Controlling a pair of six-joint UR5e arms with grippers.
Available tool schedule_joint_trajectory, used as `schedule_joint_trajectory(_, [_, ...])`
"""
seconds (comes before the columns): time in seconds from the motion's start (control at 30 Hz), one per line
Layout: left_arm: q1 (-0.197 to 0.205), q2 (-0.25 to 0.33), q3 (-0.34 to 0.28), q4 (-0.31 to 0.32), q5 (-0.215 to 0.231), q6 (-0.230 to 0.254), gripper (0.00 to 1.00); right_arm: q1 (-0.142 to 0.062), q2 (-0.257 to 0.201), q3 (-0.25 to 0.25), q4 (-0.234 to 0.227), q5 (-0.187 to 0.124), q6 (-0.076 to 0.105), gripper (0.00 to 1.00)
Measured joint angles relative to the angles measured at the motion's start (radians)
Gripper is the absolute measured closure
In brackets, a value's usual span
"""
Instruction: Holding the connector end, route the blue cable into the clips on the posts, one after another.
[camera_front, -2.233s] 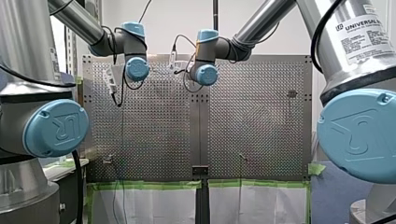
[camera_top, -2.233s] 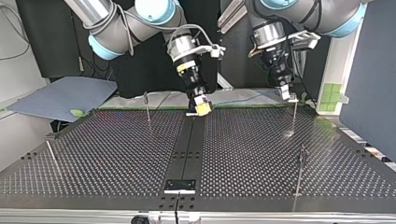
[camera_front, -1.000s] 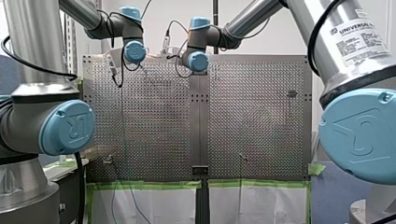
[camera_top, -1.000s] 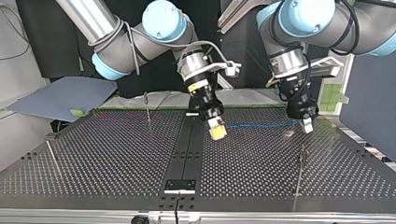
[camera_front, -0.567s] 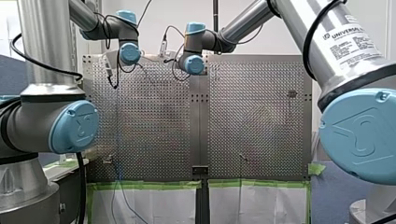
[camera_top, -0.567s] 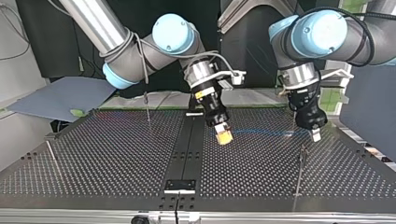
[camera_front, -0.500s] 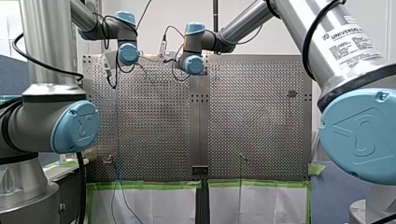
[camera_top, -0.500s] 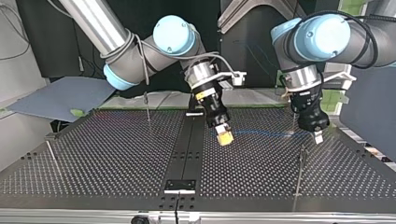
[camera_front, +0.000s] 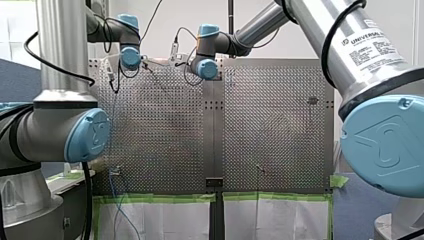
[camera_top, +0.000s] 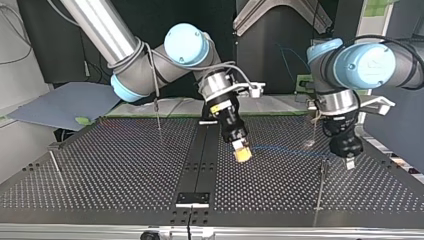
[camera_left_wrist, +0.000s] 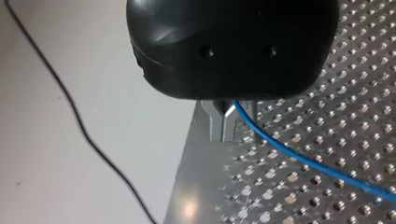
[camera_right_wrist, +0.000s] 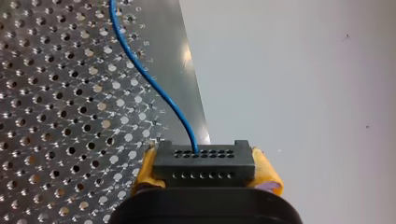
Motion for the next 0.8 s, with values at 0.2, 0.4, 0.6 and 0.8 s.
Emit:
schedule_joint_trajectory(0.2, [0.001,-0.022,0.009,-0.015,0.042,0.0,1.0,0.002,0.006,-0.006,0.001,0.0,0.001,1.0])
schedule_joint_trajectory(0.4, [0.008,-0.026,0.01,-0.013,0.047,-0.002,1.0,0.003,0.008,-0.007,0.001,-0.001,0.001,1.0])
schedule_joint_trajectory(0.6, [0.028,-0.028,0.025,-0.01,0.051,-0.013,1.0,0.0,0.016,-0.008,0.001,-0.001,0.001,1.0])
schedule_joint_trajectory(0.8, [0.038,-0.045,0.041,-0.011,0.079,-0.021,1.0,-0.003,0.033,-0.021,0.001,-0.002,0.001,1.0])
